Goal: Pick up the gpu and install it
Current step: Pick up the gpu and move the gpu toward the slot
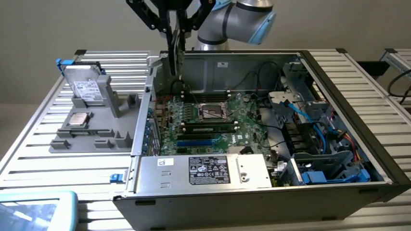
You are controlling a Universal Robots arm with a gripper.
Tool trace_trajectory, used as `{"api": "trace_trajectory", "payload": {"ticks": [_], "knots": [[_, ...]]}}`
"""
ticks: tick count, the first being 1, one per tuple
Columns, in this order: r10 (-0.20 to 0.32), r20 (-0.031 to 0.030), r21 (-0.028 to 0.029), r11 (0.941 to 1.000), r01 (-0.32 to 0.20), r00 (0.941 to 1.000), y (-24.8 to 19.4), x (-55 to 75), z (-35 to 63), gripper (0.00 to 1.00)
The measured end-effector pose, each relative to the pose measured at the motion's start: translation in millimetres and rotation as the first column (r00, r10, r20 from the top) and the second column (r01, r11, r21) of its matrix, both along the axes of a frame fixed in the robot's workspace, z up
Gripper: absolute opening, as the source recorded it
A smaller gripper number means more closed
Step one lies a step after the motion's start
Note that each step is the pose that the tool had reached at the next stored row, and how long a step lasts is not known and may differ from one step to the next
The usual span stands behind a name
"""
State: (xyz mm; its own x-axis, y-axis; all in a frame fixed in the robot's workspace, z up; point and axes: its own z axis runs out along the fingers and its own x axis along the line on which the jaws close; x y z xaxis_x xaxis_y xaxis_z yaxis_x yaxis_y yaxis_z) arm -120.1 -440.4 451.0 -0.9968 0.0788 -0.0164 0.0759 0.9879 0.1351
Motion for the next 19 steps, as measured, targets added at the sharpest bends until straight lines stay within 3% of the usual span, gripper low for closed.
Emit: {"api": "trace_trajectory", "payload": {"ticks": [6,16,19], "knots": [[0.0,-0.0141,0.0046,1.0,0.0,0.9999,-2.8,17.5,0.0,0.27],[0.0,-0.027,0.0069,1.0,0.0,0.9996,-7.2,54.6,-7.4,0.27],[0.0,-0.0285,0.0091,1.0,0.0,0.9996,-7.4,68.0,-9.2,0.27]]}}
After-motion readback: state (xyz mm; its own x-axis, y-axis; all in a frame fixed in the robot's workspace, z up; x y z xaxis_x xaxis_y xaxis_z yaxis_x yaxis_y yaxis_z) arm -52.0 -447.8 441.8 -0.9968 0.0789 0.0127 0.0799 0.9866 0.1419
